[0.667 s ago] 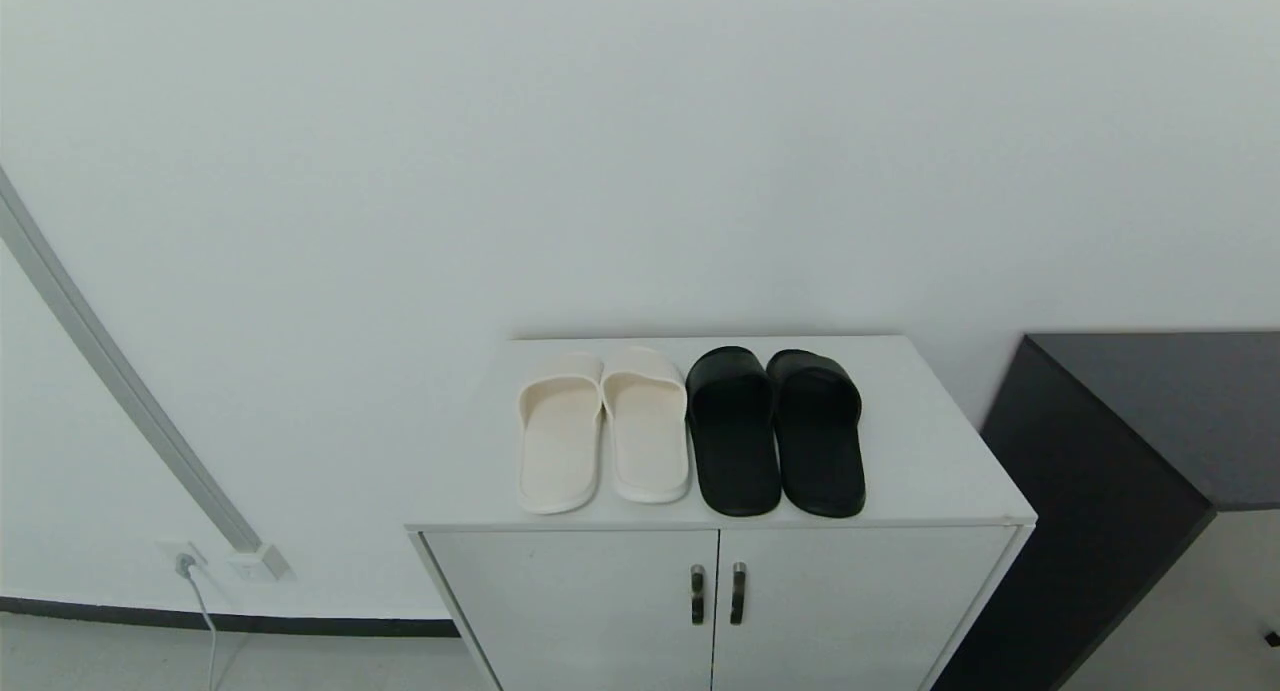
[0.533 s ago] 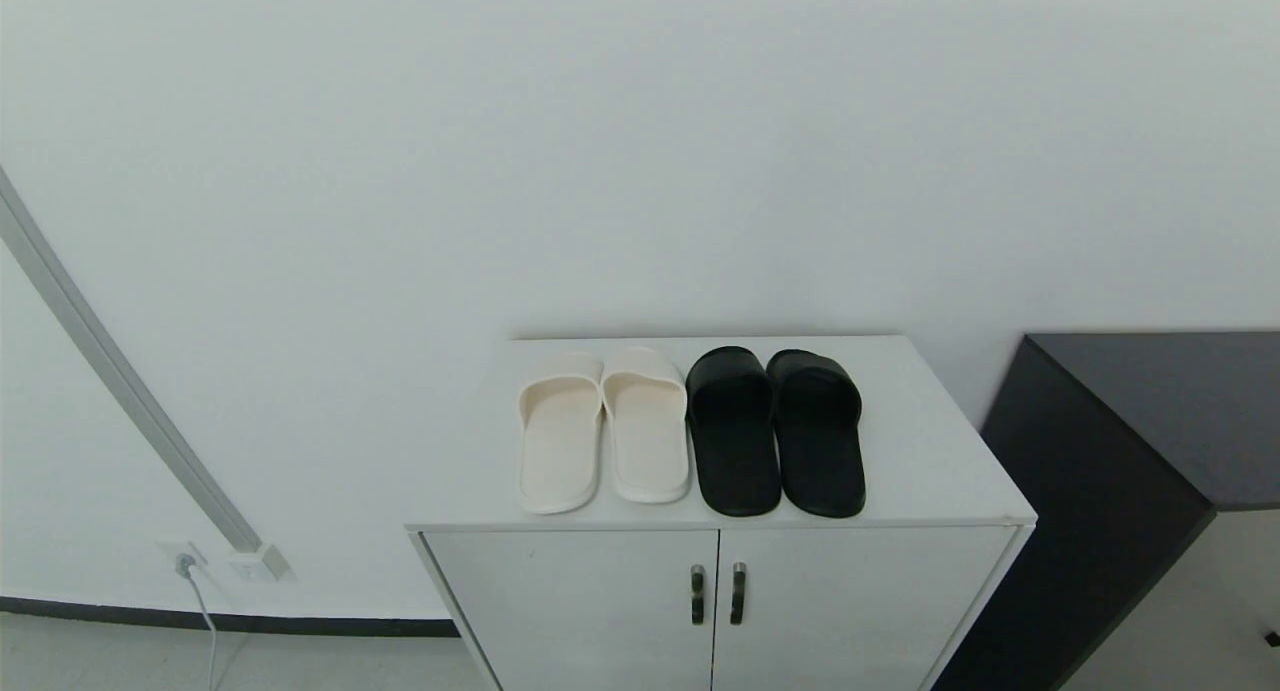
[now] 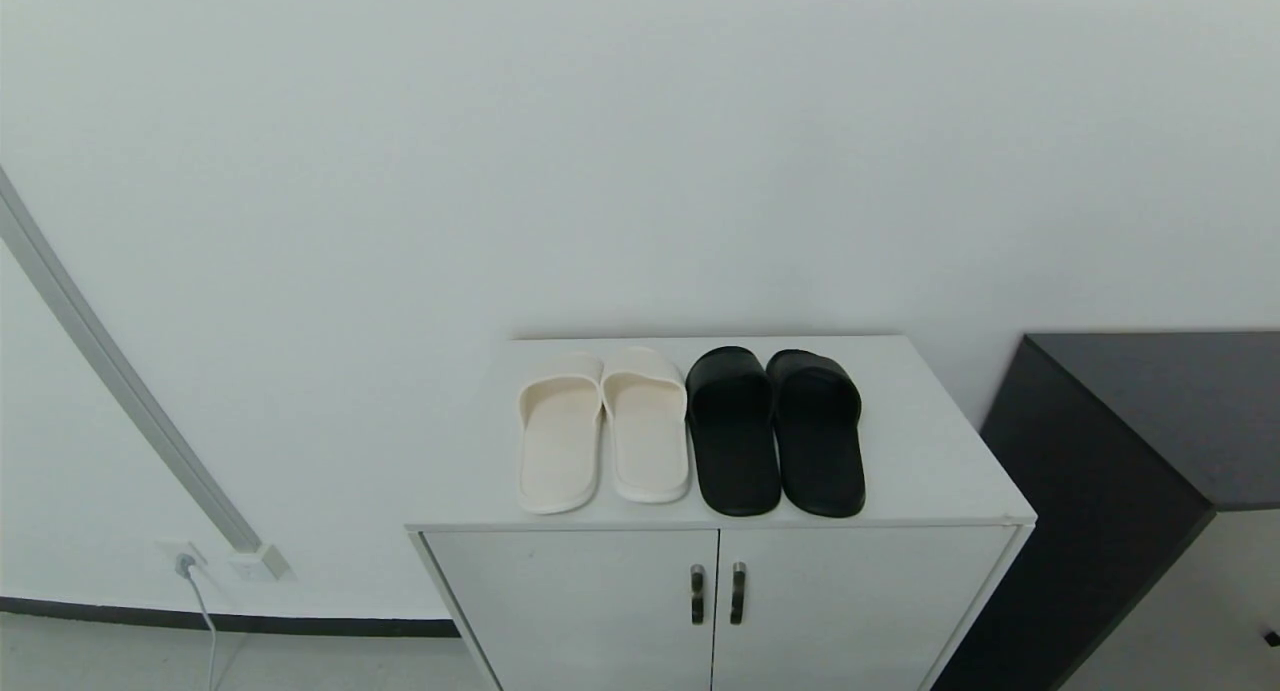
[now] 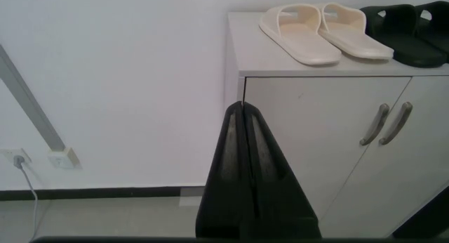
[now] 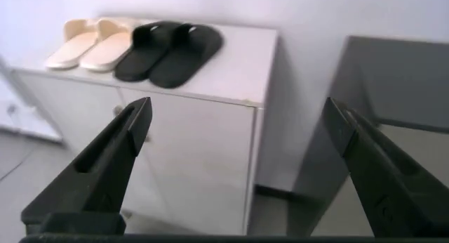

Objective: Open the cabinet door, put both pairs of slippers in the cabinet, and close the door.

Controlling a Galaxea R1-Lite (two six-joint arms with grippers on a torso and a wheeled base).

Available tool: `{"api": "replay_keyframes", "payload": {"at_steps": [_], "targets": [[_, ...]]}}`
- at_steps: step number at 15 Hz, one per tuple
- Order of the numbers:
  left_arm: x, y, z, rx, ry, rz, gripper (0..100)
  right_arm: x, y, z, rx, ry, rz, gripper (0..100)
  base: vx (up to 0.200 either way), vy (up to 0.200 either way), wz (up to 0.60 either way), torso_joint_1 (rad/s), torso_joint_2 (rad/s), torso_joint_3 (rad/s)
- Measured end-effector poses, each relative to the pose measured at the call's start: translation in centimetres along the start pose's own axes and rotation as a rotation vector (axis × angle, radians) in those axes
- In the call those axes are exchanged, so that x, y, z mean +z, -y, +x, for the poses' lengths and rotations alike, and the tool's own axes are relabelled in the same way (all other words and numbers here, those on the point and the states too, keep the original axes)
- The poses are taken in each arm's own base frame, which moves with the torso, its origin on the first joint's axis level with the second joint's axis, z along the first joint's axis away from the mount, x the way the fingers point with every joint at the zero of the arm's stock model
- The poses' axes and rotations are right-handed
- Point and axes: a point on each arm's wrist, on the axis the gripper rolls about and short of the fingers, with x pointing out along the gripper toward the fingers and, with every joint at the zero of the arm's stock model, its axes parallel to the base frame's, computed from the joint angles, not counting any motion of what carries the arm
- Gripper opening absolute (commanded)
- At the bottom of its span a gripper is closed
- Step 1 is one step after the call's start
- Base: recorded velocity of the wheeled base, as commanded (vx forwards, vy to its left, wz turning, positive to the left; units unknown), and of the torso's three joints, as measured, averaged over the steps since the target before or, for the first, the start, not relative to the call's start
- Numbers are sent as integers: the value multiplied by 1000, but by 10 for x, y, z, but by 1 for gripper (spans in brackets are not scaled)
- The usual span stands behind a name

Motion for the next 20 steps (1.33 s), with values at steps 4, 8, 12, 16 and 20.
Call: {"api": "replay_keyframes", "payload": {"at_steps": [4, 8, 12, 16, 20], "targets": [[0, 0, 0, 0, 0, 0, 0, 31, 2, 60, 201, -122, 157, 100, 0, 0, 0, 0, 0, 0], [0, 0, 0, 0, 1, 0, 0, 51, -29, 102, 285, -198, 206, 100, 0, 0, 0, 0, 0, 0], [0, 0, 0, 0, 1, 1, 0, 59, -69, 151, 252, -190, 211, 100, 0, 0, 0, 0, 0, 0], [0, 0, 0, -1, 0, 13, 0, 52, -104, 201, 143, -190, 187, 100, 0, 0, 0, 0, 0, 0], [0, 0, 0, -1, 0, 11, 0, 48, -131, 246, 18, -177, 166, 100, 0, 0, 0, 0, 0, 0]]}}
